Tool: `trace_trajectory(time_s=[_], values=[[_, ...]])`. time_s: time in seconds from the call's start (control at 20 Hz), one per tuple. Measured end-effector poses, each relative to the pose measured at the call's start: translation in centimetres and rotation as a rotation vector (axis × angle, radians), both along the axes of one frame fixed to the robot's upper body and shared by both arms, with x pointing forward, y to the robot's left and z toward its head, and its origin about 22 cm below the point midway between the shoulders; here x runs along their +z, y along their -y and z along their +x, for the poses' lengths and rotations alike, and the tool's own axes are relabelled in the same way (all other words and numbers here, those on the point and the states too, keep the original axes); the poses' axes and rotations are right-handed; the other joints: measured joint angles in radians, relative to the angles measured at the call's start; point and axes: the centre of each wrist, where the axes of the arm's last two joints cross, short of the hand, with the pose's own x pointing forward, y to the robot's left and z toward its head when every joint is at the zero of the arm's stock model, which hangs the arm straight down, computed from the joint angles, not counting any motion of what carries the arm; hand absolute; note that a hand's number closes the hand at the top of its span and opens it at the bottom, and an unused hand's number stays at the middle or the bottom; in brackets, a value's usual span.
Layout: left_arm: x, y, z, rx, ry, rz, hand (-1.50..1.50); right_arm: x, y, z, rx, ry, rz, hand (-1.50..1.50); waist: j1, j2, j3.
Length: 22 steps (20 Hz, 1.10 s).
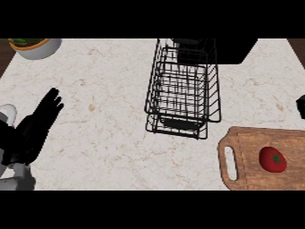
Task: Pick the eggplant from the cutting board and place it in the tiered basket
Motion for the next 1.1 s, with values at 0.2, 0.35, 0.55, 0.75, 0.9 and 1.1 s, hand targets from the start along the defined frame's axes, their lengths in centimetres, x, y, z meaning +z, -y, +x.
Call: trace_trajectory(time_s=[0.2, 0.35, 0.55, 0.75, 0.9, 1.1], values=[[0.1, 0.4, 0.3, -0.01, 0.001, 0.0, 0.0, 1.8, -4.9, 0.1, 0.024, -0.01, 0.0, 1.5, 0.005, 0.002, 0.0], [-0.1, 0.5, 0.1, -0.008, 0.0, -0.001, 0.0, 2.2, -8.1, 0.6, 0.019, -0.025, 0.008, 1.5, 0.009, 0.003, 0.0], [0.0, 0.2, 0.7, -0.014, -0.001, -0.001, 0.0, 2.9, -12.5, 1.5, 0.018, -0.046, 0.017, 1.5, 0.012, 0.003, 0.0], [0.5, -0.2, 0.3, -0.014, 0.0, -0.003, 0.0, 2.7, -15.2, 2.4, 0.009, -0.08, 0.003, 1.5, 0.012, 0.003, 0.0], [0.0, 0.2, -0.3, -0.016, 0.004, -0.004, 0.0, 2.5, -16.4, 3.4, -0.002, -0.119, -0.011, 1.5, 0.012, 0.003, 0.0], [0.1, 0.2, 0.2, -0.016, 0.0, 0.004, 0.0, 2.0, -18.3, 4.4, -0.02, -0.149, -0.019, 1.5, 0.01, 0.004, 0.001]])
